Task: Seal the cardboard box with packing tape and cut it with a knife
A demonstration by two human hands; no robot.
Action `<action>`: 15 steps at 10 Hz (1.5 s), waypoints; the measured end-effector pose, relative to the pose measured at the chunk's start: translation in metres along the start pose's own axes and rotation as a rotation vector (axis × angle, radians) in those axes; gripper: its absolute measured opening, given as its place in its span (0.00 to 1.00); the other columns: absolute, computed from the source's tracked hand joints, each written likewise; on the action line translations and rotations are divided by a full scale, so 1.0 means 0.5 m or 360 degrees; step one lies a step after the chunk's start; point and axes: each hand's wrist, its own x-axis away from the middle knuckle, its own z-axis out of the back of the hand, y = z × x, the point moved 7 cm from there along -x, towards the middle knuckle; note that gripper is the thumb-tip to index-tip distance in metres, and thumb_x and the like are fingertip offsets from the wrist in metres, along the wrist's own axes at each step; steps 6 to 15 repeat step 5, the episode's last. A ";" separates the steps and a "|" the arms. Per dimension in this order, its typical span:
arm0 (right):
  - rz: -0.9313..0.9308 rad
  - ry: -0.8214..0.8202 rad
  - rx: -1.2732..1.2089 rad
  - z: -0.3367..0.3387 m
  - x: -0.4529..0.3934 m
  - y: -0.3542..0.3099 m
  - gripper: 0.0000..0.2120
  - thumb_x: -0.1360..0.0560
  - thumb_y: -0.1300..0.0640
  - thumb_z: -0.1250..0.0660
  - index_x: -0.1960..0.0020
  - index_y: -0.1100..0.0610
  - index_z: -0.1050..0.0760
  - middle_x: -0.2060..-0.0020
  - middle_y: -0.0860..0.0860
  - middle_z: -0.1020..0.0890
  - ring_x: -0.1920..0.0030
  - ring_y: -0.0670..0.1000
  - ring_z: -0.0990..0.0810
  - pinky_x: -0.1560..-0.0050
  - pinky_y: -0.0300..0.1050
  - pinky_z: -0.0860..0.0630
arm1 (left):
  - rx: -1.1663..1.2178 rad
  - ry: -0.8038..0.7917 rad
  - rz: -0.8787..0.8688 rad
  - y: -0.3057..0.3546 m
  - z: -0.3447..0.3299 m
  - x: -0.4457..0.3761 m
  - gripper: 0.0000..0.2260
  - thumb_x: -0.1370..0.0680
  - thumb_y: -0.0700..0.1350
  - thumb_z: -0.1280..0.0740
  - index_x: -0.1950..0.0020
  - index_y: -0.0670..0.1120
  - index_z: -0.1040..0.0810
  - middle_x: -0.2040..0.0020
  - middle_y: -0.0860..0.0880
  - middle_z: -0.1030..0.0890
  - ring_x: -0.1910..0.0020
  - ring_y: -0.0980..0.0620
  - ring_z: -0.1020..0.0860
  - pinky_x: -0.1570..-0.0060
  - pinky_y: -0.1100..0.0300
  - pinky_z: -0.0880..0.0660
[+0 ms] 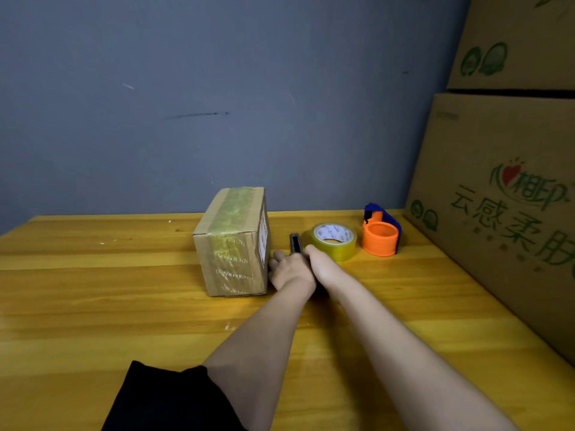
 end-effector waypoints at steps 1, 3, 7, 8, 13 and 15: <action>-0.0032 -0.0028 -0.0053 0.009 0.010 0.003 0.16 0.21 0.53 0.50 0.65 0.51 0.32 0.61 0.52 0.26 0.56 0.51 0.30 0.51 0.45 0.34 | -0.0095 -0.0066 -0.0002 0.005 0.000 0.007 0.18 0.18 0.45 0.49 0.30 0.46 0.31 0.29 0.42 0.38 0.30 0.42 0.38 0.35 0.52 0.34; 0.0029 -0.0042 -0.0098 0.029 0.039 -0.016 0.16 0.21 0.58 0.50 0.67 0.54 0.37 0.68 0.50 0.32 0.66 0.48 0.35 0.65 0.42 0.39 | -0.0073 -0.0242 -0.0030 0.008 0.003 0.028 0.21 0.19 0.45 0.46 0.26 0.43 0.38 0.26 0.41 0.42 0.28 0.41 0.41 0.33 0.50 0.36; -0.0002 0.0034 -0.0113 0.056 0.069 -0.021 0.19 0.24 0.55 0.47 0.45 0.67 0.26 0.38 0.68 0.27 0.56 0.54 0.30 0.51 0.48 0.29 | -0.0055 -0.0301 -0.0110 0.018 0.052 0.051 0.21 0.23 0.39 0.39 0.30 0.36 0.33 0.31 0.38 0.30 0.33 0.40 0.29 0.37 0.53 0.29; -0.0002 0.0034 -0.0113 0.056 0.069 -0.021 0.19 0.24 0.55 0.47 0.45 0.67 0.26 0.38 0.68 0.27 0.56 0.54 0.30 0.51 0.48 0.29 | -0.0055 -0.0301 -0.0110 0.018 0.052 0.051 0.21 0.23 0.39 0.39 0.30 0.36 0.33 0.31 0.38 0.30 0.33 0.40 0.29 0.37 0.53 0.29; -0.0002 0.0034 -0.0113 0.056 0.069 -0.021 0.19 0.24 0.55 0.47 0.45 0.67 0.26 0.38 0.68 0.27 0.56 0.54 0.30 0.51 0.48 0.29 | -0.0055 -0.0301 -0.0110 0.018 0.052 0.051 0.21 0.23 0.39 0.39 0.30 0.36 0.33 0.31 0.38 0.30 0.33 0.40 0.29 0.37 0.53 0.29; -0.0002 0.0034 -0.0113 0.056 0.069 -0.021 0.19 0.24 0.55 0.47 0.45 0.67 0.26 0.38 0.68 0.27 0.56 0.54 0.30 0.51 0.48 0.29 | -0.0055 -0.0301 -0.0110 0.018 0.052 0.051 0.21 0.23 0.39 0.39 0.30 0.36 0.33 0.31 0.38 0.30 0.33 0.40 0.29 0.37 0.53 0.29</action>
